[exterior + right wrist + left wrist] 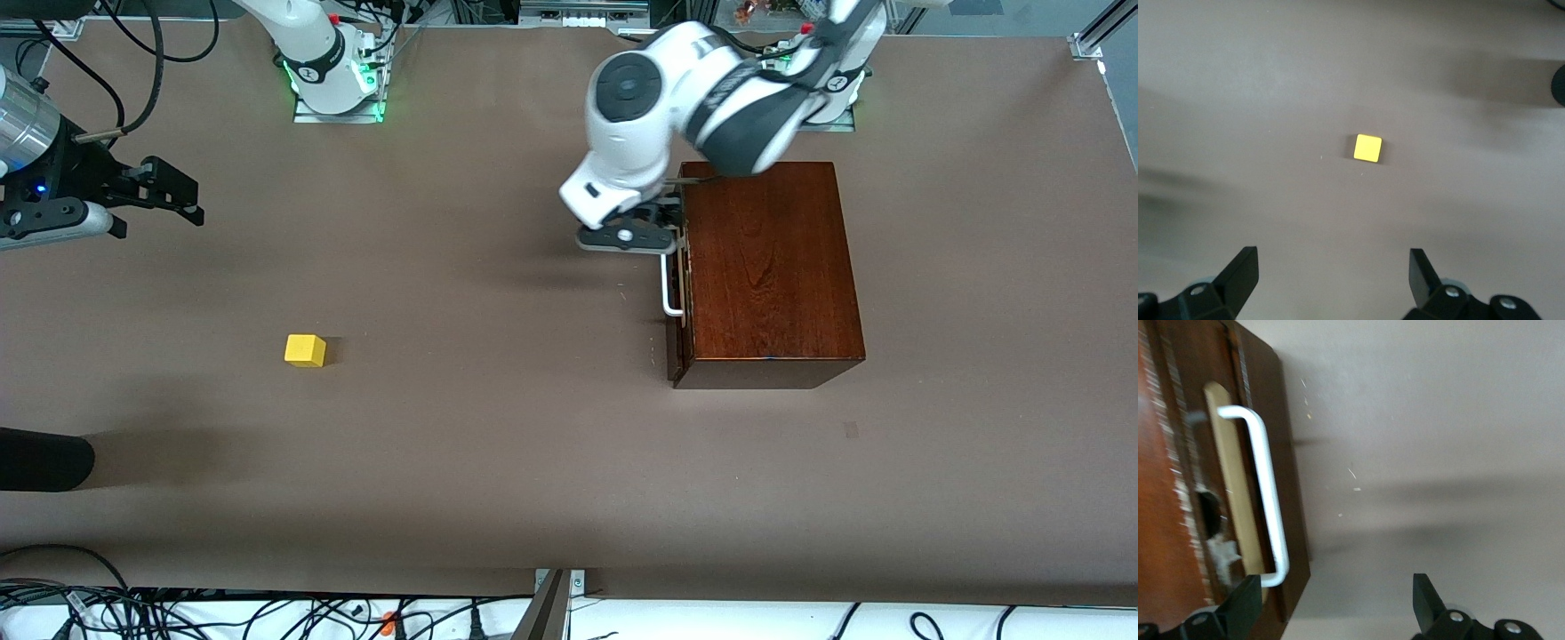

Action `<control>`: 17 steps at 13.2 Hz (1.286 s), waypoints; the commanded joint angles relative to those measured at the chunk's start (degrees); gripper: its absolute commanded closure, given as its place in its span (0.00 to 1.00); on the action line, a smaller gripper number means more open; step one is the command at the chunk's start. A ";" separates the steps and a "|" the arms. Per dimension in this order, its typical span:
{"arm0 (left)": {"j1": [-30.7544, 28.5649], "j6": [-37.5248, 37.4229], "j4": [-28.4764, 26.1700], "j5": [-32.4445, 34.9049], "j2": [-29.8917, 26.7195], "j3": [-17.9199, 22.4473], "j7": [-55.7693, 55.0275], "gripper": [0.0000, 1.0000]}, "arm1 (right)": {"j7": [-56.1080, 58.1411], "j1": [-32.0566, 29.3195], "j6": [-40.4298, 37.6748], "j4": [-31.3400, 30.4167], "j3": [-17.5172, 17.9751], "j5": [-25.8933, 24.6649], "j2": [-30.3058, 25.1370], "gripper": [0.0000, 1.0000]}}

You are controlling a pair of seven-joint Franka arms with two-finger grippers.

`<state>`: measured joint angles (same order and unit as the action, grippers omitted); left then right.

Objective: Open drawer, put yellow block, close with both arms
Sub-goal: 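Reach the left gripper to the drawer handle while the right gripper approaches the cube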

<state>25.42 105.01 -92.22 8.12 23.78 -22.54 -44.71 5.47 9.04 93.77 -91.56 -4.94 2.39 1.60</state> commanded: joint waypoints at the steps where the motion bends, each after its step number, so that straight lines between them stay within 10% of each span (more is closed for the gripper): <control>1: 0.07 -0.60 0.21 3.55 2.23 0.48 -0.47 0.00 | 1.12 -0.51 0.54 1.12 -0.33 -0.46 1.91 0.00; 8: 1.29 0.72 -1.55 14.02 7.24 0.48 -4.06 0.00 | 1.12 -1.12 0.97 1.12 -0.51 -2.04 12.26 0.00; 17: 1.83 8.45 -4.63 19.83 10.68 0.57 -10.83 0.00 | 1.91 -1.74 24.24 -2.39 -0.16 2.60 28.62 0.00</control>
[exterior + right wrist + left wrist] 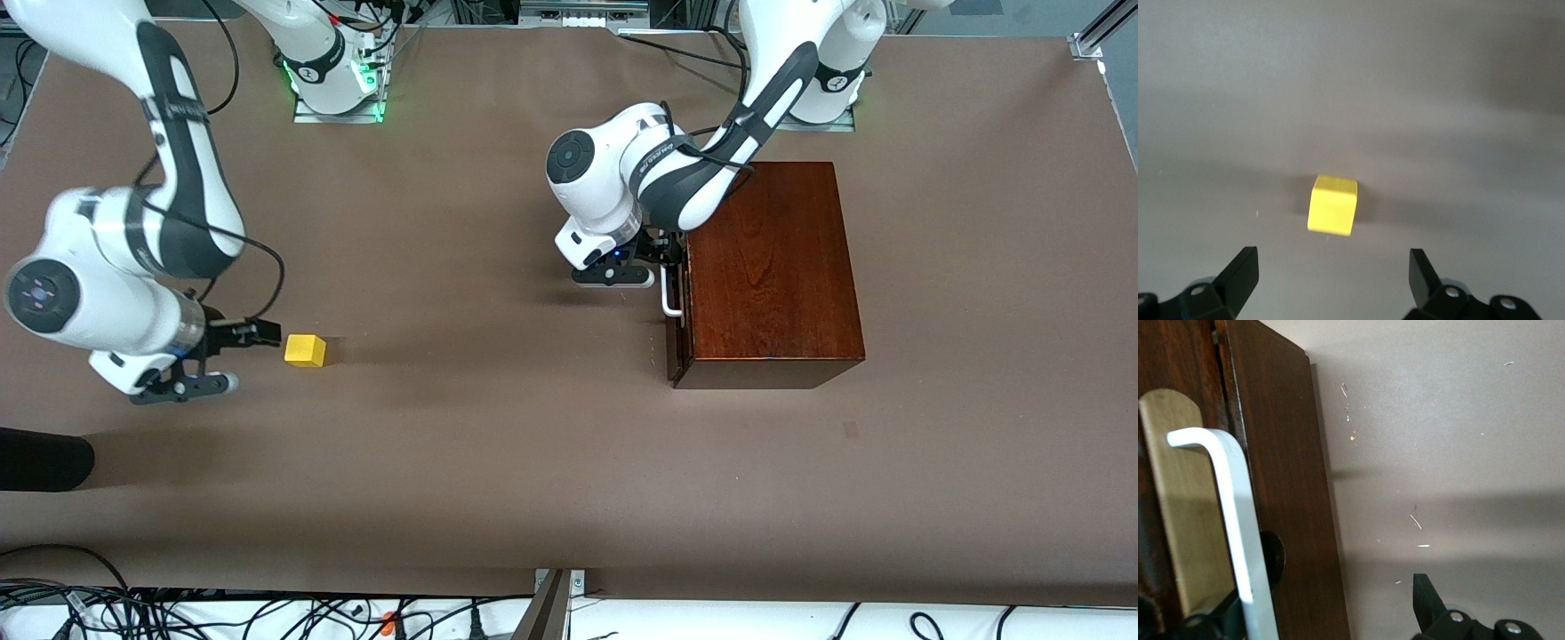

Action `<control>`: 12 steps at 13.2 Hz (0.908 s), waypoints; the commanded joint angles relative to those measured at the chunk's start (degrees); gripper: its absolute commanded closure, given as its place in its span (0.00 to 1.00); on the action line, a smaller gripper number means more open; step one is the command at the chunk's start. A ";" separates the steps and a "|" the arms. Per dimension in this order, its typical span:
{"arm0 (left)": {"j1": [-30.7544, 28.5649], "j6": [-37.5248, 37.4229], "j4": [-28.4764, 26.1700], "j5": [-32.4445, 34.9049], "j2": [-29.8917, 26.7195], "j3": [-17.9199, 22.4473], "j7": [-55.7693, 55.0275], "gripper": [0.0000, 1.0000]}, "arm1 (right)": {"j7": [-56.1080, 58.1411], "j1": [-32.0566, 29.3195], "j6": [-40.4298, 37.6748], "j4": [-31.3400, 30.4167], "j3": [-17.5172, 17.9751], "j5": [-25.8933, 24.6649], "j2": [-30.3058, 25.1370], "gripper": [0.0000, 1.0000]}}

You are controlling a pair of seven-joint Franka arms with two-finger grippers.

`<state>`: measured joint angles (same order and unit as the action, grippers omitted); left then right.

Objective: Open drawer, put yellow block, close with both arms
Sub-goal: 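Pull the drawer open with the left gripper while the right gripper grasps the cube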

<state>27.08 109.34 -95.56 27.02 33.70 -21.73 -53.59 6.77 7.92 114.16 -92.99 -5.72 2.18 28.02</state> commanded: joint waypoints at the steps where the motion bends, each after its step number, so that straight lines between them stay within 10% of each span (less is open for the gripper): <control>1: 0.26 4.21 -1.21 0.92 0.75 -0.25 -2.22 0.00 | 0.61 -0.63 7.44 -2.44 0.54 3.87 3.43 0.00; 12: 2.45 15.27 0.11 -0.31 3.56 -0.42 -10.13 0.00 | 0.96 -0.54 15.92 -12.04 0.89 4.15 4.67 0.14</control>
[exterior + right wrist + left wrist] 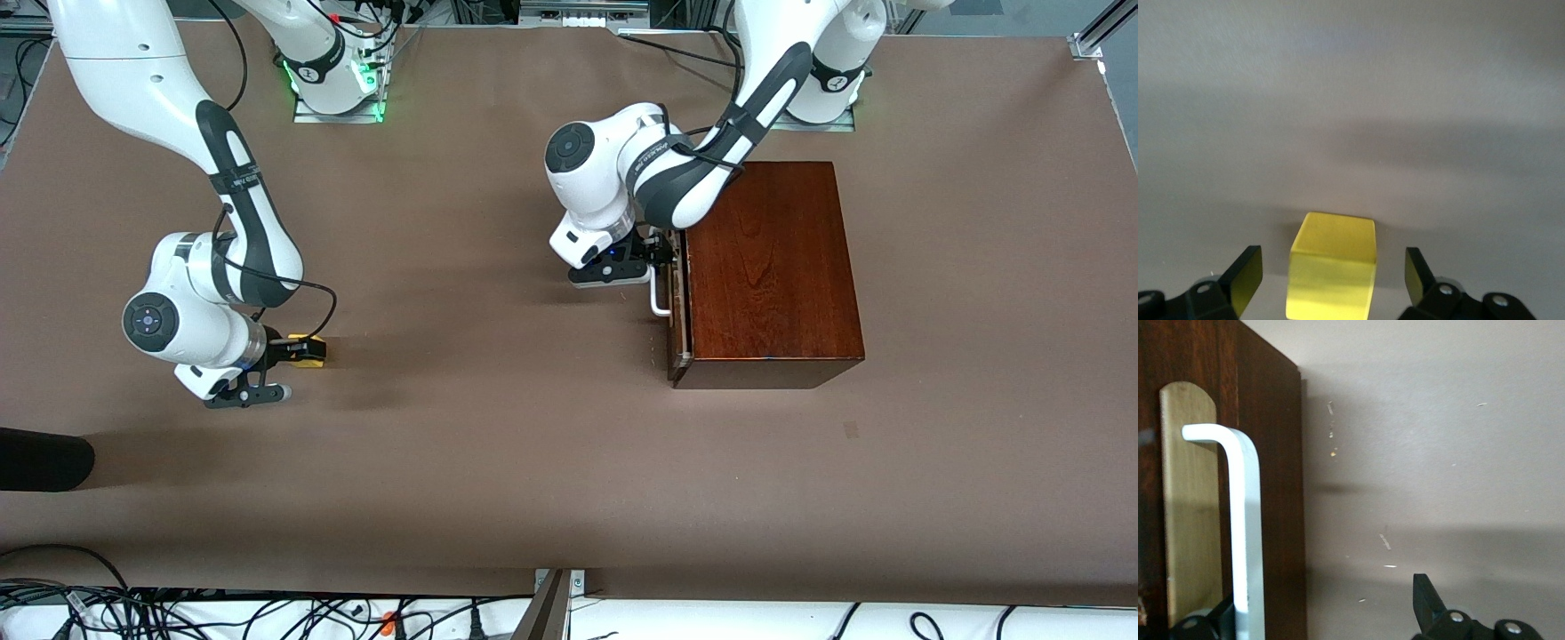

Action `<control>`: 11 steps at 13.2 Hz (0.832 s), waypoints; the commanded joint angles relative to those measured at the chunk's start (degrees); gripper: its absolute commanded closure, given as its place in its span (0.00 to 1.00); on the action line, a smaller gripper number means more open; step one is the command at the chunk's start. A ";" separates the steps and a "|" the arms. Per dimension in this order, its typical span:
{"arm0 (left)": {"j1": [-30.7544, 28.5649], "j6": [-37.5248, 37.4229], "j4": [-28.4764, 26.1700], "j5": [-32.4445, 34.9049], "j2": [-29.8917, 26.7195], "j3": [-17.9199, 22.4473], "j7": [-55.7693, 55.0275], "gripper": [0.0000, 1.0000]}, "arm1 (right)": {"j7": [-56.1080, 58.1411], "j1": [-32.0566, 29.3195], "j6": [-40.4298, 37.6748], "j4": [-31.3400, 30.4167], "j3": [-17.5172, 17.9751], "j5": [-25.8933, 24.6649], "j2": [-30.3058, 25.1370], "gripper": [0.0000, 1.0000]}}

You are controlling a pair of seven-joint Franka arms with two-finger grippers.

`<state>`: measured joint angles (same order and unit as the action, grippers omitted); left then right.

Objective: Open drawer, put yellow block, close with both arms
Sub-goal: 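Pull the drawer open with the left gripper while the right gripper grasps the cube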

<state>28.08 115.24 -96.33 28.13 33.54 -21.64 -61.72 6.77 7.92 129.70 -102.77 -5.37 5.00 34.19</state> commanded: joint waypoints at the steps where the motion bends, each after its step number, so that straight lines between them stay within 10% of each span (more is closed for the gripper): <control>1: 1.45 10.35 0.88 -1.49 3.90 -0.60 -2.35 0.00 | 1.05 -0.54 0.29 -2.34 0.53 1.33 -1.49 0.21; 11: 6.90 11.94 8.43 -5.71 8.64 -0.51 -4.29 0.00 | 1.75 -0.54 0.03 -1.20 0.44 1.16 -2.28 0.86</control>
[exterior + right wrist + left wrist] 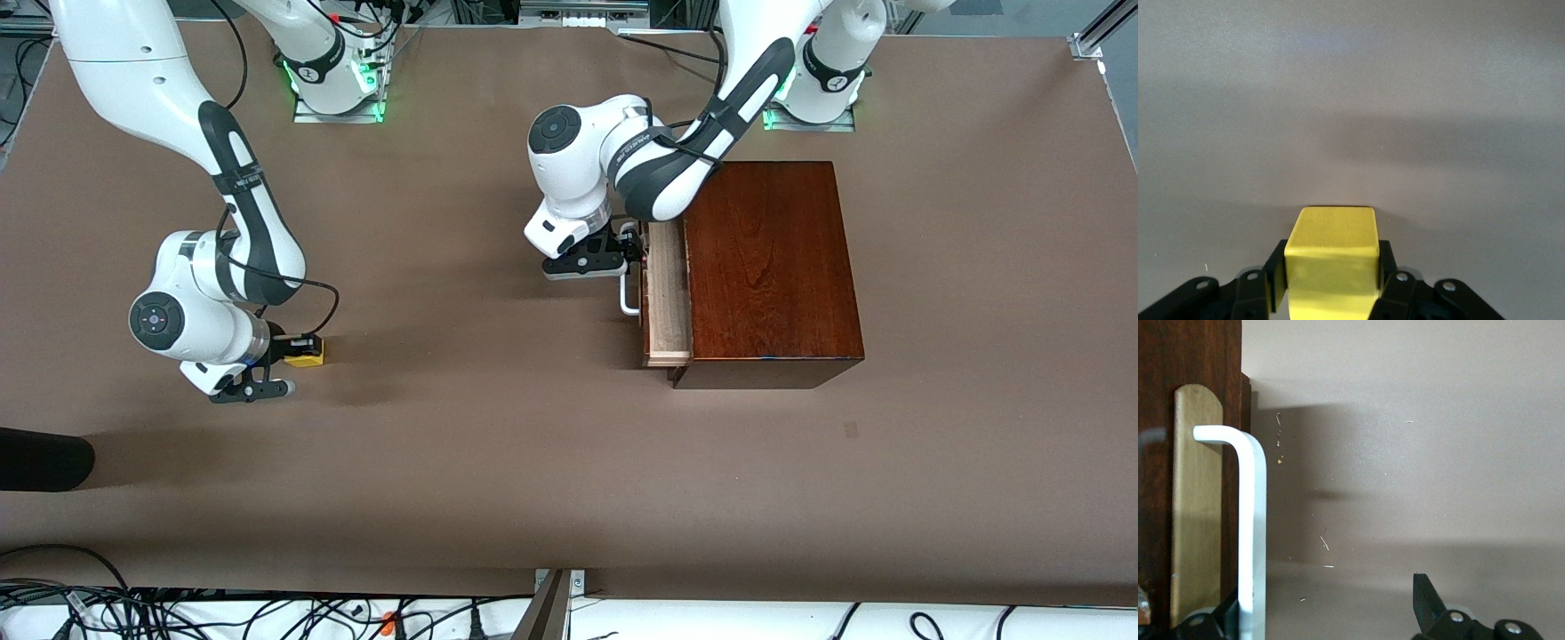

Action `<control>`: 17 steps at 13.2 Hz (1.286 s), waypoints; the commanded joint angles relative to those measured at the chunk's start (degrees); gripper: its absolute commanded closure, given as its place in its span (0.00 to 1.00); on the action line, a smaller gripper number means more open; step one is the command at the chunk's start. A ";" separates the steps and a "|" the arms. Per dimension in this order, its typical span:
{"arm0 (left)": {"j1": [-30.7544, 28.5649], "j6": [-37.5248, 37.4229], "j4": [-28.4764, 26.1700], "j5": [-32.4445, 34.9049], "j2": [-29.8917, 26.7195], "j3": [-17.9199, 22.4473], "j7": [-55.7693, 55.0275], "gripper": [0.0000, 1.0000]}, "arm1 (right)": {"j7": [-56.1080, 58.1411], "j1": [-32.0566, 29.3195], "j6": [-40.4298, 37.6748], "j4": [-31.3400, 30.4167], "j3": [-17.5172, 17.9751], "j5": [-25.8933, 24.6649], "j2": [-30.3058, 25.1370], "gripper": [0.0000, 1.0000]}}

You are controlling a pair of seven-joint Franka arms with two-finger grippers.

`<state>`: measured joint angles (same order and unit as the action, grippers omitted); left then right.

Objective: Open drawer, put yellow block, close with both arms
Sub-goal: 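Pull the drawer open with the left gripper while the right gripper grasps the cube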

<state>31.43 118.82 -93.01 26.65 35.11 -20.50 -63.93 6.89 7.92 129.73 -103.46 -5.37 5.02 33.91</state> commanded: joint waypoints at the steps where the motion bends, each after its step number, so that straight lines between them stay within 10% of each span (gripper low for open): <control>1: 3.55 8.35 7.20 -4.24 8.13 -1.65 -2.08 0.00 | 1.63 -0.54 -0.53 0.18 0.53 1.05 -2.36 0.86; 17: 5.31 1.78 12.23 -4.24 7.96 -1.91 -2.25 0.00 | 6.11 0.26 -35.85 32.52 0.71 0.96 -2.89 0.88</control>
<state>34.05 117.15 -87.69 26.52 37.99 -20.14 -64.38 11.45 8.38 97.99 -75.05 -4.74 5.01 30.48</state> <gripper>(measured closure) 0.000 0.449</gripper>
